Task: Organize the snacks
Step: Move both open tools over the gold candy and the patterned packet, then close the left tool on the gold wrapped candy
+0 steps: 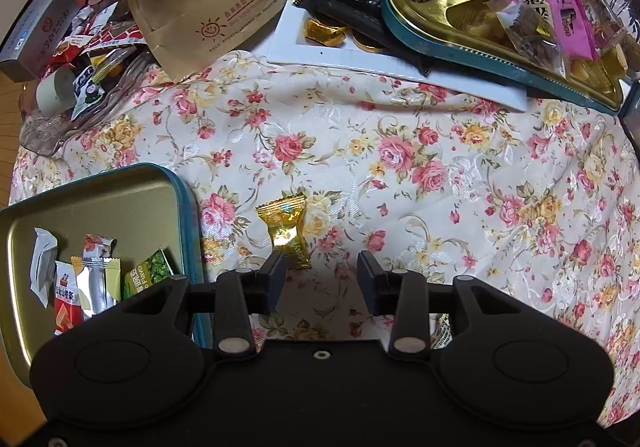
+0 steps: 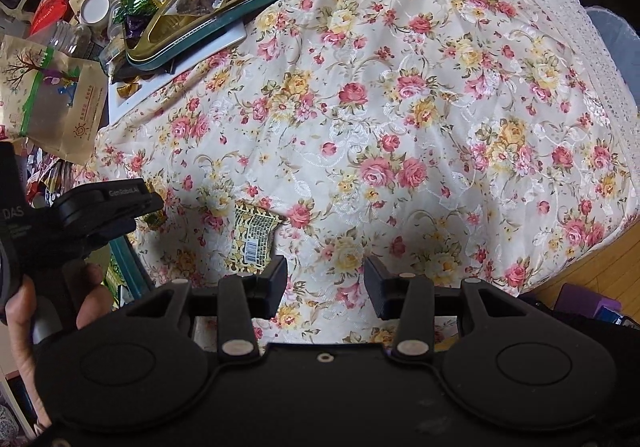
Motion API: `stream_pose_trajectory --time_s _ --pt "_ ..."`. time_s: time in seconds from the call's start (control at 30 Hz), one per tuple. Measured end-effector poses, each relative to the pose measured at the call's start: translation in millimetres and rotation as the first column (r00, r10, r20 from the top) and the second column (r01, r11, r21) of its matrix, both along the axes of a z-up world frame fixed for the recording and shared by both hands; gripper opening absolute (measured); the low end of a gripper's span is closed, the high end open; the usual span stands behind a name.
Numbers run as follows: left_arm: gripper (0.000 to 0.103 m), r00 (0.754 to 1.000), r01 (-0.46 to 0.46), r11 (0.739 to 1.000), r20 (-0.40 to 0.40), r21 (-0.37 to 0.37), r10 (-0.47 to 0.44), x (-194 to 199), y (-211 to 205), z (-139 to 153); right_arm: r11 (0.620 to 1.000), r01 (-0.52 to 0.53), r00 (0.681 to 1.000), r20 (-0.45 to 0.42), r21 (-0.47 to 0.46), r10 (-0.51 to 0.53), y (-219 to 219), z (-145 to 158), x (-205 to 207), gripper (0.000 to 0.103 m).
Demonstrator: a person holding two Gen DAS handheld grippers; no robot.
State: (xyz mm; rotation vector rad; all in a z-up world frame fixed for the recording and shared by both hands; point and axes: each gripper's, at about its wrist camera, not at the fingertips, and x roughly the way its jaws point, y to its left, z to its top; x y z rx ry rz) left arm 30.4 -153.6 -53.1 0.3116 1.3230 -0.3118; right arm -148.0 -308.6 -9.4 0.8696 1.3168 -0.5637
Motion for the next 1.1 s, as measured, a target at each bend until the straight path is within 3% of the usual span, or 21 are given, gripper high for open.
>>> stream_pose_trajectory --time_s 0.9,1.1 --pt "0.048 0.997 -0.075 0.997 0.006 0.032 0.075 22 8 -28 1.000 -0.003 0.999 0.041 0.001 0.002 1 11 -9 0.045" --pt "0.031 0.996 -0.083 0.996 -0.013 0.033 0.083 27 9 -40 1.000 0.003 0.999 0.055 0.003 -0.003 -1 12 -12 0.045"
